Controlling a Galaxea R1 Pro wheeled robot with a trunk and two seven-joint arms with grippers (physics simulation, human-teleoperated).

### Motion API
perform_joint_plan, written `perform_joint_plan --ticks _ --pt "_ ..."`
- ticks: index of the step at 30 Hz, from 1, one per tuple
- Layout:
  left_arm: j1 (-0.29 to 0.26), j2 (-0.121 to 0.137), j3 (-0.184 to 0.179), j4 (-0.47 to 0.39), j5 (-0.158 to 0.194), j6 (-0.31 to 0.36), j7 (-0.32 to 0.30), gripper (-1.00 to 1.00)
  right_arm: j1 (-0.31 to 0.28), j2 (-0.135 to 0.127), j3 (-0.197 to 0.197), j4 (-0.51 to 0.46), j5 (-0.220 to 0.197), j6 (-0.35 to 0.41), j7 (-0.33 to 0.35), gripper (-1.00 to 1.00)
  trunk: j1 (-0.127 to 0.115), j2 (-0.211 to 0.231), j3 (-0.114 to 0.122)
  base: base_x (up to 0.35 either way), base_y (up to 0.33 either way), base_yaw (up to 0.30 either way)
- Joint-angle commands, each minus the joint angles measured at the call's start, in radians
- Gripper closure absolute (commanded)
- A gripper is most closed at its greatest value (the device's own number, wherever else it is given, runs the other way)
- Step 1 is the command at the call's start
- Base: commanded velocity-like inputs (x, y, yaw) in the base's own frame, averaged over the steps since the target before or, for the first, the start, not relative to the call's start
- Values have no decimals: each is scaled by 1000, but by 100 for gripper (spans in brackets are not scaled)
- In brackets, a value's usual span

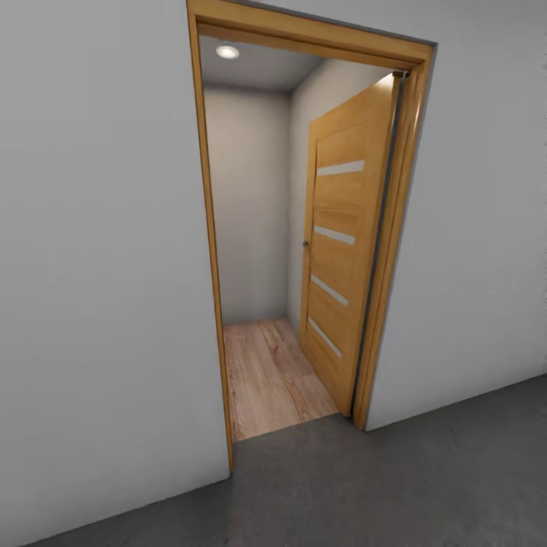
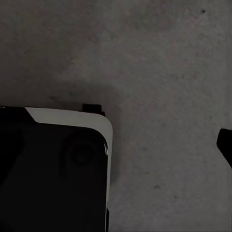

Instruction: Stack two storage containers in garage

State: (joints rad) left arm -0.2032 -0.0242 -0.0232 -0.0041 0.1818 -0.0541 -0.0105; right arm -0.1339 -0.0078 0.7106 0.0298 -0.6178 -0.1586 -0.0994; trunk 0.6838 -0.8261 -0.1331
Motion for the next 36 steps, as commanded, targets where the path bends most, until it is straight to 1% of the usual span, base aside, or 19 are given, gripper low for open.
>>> perform_joint_plan --ticks 1,18,24,36 --pt "-1 0 -3 1 8 -3 -1 -100 -1 0 8 2 -7 -4 0 -100 0 -1 -3 0 0 -136" --pt "-1 1 -3 1 8 -3 -1 -100 -1 0 7 2 -7 -6 0 -100 0 -1 -25 0 0 -168" --pt "-1 1 -3 1 8 -3 -1 -100 -1 1 7 2 -7 -6 0 -100 0 -1 -27 0 0 -85" --pt "-1 1 -3 1 8 -4 -1 -100 -1 0 7 2 -7 -6 0 -100 0 -1 -27 0 0 -240"
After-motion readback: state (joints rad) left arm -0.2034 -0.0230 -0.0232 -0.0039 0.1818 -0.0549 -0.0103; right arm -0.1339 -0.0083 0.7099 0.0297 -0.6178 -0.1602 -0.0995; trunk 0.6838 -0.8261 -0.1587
